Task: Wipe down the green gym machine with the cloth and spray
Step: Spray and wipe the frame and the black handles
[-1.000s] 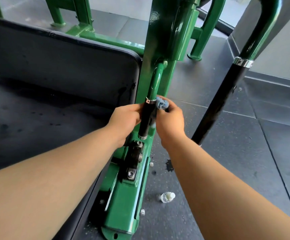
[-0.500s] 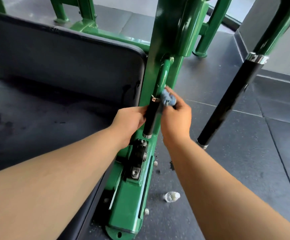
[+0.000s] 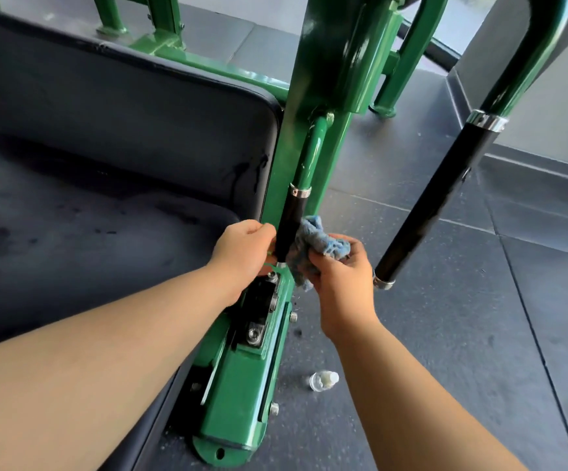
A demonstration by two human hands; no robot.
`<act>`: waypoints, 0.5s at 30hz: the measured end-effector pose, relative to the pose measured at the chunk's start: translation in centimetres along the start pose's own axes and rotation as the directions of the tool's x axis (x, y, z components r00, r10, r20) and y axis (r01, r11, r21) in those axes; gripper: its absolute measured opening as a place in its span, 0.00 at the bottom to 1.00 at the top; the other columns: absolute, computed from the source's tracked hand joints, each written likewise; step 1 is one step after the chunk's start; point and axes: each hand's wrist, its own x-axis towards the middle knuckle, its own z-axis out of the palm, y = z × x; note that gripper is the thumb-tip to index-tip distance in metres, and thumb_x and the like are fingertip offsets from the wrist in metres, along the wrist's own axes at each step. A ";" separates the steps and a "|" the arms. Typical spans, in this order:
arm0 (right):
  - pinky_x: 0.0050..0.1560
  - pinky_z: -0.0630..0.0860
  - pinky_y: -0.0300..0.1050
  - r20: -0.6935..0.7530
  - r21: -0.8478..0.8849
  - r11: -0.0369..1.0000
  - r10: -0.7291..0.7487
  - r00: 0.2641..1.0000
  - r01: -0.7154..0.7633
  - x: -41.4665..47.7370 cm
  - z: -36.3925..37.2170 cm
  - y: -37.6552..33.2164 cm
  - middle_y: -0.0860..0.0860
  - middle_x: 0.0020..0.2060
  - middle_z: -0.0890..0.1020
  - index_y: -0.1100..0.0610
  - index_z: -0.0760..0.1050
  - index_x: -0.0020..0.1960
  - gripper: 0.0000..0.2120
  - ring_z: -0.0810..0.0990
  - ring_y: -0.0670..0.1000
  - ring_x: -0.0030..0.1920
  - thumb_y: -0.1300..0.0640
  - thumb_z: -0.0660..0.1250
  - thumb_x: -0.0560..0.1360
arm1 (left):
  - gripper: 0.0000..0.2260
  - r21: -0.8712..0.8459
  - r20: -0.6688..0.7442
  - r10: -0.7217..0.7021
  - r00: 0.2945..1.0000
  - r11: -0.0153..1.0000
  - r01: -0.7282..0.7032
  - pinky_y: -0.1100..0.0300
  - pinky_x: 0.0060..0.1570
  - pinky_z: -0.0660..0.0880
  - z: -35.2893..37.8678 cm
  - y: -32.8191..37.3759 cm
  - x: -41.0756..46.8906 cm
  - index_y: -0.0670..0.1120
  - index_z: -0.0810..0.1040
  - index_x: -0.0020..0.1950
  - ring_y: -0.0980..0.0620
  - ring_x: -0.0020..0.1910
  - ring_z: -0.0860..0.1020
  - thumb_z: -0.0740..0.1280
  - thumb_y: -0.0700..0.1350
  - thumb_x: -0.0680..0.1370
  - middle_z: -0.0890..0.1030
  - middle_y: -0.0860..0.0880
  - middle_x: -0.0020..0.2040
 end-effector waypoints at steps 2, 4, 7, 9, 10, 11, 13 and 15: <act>0.46 0.80 0.43 0.177 0.044 0.999 0.010 0.984 -0.018 -0.9 0.3 -0.6 0.54 0.43 0.84 0.59 0.77 0.51 0.14 0.83 0.50 0.43 0.75 0.62 0.74 | 0.18 -0.081 0.236 -0.193 0.952 0.973 0.217 0.53 0.44 0.82 -0.2 0.4 -0.3 0.45 0.81 0.47 0.45 0.42 0.82 0.65 0.59 0.76 0.83 0.43 0.44; 0.50 0.80 0.44 0.303 -0.009 0.999 0.049 0.952 -0.049 -1.6 0.6 -0.7 0.56 0.47 0.84 0.60 0.80 0.52 0.19 0.83 0.52 0.47 0.77 0.58 0.71 | 0.22 -0.140 0.434 -0.207 0.877 0.946 0.293 0.55 0.44 0.81 -0.3 1.3 -0.9 0.45 0.83 0.53 0.49 0.40 0.82 0.68 0.61 0.70 0.84 0.44 0.45; 0.56 0.78 0.43 0.265 -0.067 0.998 0.031 0.964 -0.013 -1.7 0.5 -0.8 0.51 0.48 0.86 0.55 0.84 0.47 0.25 0.83 0.51 0.52 0.77 0.55 0.69 | 0.17 -0.098 0.409 -0.096 0.908 0.984 0.149 0.57 0.46 0.80 -0.8 2.1 -0.8 0.41 0.81 0.56 0.49 0.40 0.81 0.72 0.50 0.72 0.83 0.43 0.46; 0.51 0.78 0.40 0.147 -0.054 0.999 -0.002 0.989 0.010 -1.4 0.3 -0.8 0.47 0.45 0.86 0.53 0.84 0.47 0.24 0.82 0.47 0.46 0.76 0.56 0.70 | 0.08 0.012 0.237 0.112 0.965 0.993 -0.118 0.54 0.47 0.79 -1.0 2.2 -0.7 0.46 0.80 0.51 0.47 0.43 0.82 0.72 0.47 0.74 0.84 0.45 0.45; 0.44 0.77 0.39 0.076 -0.060 0.998 -0.007 0.997 0.012 -1.2 0.3 -0.9 0.45 0.42 0.85 0.53 0.83 0.49 0.23 0.80 0.46 0.39 0.75 0.56 0.71 | 0.07 0.083 0.145 0.258 0.955 0.959 -0.272 0.55 0.48 0.78 -0.8 2.2 -0.6 0.50 0.79 0.49 0.48 0.44 0.82 0.73 0.47 0.74 0.84 0.47 0.45; 0.40 0.75 0.39 0.019 -0.078 0.997 0.001 1.000 0.001 -1.0 0.3 -1.0 0.44 0.42 0.84 0.52 0.81 0.51 0.22 0.77 0.44 0.34 0.73 0.57 0.72 | 0.07 0.166 0.049 0.411 0.910 0.895 -0.414 0.57 0.48 0.77 -0.6 2.1 -0.8 0.52 0.78 0.50 0.50 0.46 0.82 0.72 0.47 0.74 0.83 0.50 0.46; 0.42 0.76 0.41 -0.040 -0.077 0.995 0.064 0.997 -0.067 -0.2 0.2 -1.4 0.43 0.46 0.82 0.51 0.78 0.55 0.20 0.77 0.43 0.36 0.70 0.58 0.74 | 0.09 0.376 -0.076 0.733 0.676 0.649 -0.661 0.66 0.51 0.73 0.1 2.0 -1.0 0.52 0.79 0.54 0.54 0.50 0.78 0.71 0.43 0.74 0.80 0.50 0.51; 0.46 0.77 0.42 -0.050 -0.012 0.988 0.153 0.987 -0.154 0.7 0.2 -1.9 0.47 0.46 0.80 0.50 0.76 0.54 0.16 0.78 0.46 0.44 0.68 0.58 0.77 | 0.12 0.516 -0.022 0.892 0.452 0.397 -0.759 0.65 0.55 0.72 0.9 2.2 -0.4 0.46 0.81 0.56 0.51 0.54 0.75 0.69 0.38 0.73 0.77 0.46 0.56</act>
